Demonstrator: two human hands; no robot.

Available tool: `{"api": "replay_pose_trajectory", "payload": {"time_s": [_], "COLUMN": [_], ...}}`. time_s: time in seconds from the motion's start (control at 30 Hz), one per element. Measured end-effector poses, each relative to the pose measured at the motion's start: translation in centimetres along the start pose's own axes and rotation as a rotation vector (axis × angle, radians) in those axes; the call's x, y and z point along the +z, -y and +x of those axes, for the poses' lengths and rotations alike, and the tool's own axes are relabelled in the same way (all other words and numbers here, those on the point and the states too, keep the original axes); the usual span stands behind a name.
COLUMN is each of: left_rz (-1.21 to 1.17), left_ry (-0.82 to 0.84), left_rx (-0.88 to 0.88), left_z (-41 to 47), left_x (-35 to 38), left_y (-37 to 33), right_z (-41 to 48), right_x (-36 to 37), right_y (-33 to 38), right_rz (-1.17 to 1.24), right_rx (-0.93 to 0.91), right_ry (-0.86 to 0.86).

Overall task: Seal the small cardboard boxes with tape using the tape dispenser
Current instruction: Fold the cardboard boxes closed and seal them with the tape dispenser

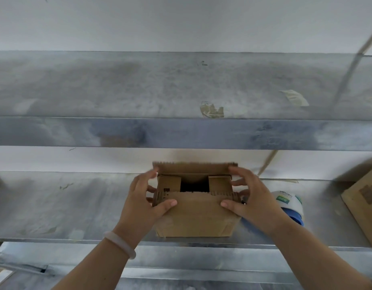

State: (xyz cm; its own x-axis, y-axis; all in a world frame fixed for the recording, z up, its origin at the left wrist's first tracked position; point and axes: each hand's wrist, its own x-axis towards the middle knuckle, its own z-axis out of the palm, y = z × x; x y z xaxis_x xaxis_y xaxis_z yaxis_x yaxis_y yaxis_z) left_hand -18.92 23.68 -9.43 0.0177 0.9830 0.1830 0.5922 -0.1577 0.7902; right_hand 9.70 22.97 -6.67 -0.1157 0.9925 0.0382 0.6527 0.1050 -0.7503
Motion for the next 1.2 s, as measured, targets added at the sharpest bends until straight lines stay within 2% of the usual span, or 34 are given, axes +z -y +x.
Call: {"api": "replay_pose_trajectory", "payload": {"time_s": [0.07, 0.17, 0.33, 0.47, 0.77, 0.83, 0.93, 1.07, 1.13, 1.2], "left_rz": [-0.064, -0.03, -0.005, -0.109, -0.082, -0.083, -0.08, -0.102, -0.1, -0.098], "left_ry": [0.046, 0.134, 0.121, 0.185, 0.145, 0.142, 0.152, 0.162, 0.154, 0.136], "left_rx": [-0.005, 0.053, 0.075, -0.047, -0.106, -0.118, -0.123, -0.125, -0.137, -0.163], "left_z": [0.6, 1.5, 1.1, 0.9, 1.2, 1.1, 1.1, 1.0, 0.8, 0.5], "left_x": [0.0, -0.3, -0.1, -0.1, 0.0, -0.1, -0.1, 0.2, 0.6, 1.1], "left_y": [0.4, 1.2, 1.2, 0.8, -0.1, -0.1, -0.3, -1.0, -1.4, -1.9], "right_z": [0.3, 0.7, 0.0, -0.6, -1.1, -1.6, -2.4, -3.1, -3.2, -3.4], "right_x": [-0.1, -0.4, -0.2, 0.2, -0.8, -2.6, -6.1, -8.9, -9.1, -9.0], "right_y": [-0.4, -0.5, -1.3, -1.8, -2.1, -3.1, -6.6, -11.8, -13.2, -13.9], "right_rz": [0.014, -0.055, -0.214, -0.209, -0.325, -0.308, -0.33, -0.324, -0.312, -0.277], "right_rx": [0.012, -0.027, -0.108, -0.119, -0.149, -0.106, 0.07, 0.332, 0.344, 0.332], "right_ry": [0.0, 0.064, 0.125, 0.238, 0.251, 0.15, -0.001, 0.171, 0.203, 0.15]}}
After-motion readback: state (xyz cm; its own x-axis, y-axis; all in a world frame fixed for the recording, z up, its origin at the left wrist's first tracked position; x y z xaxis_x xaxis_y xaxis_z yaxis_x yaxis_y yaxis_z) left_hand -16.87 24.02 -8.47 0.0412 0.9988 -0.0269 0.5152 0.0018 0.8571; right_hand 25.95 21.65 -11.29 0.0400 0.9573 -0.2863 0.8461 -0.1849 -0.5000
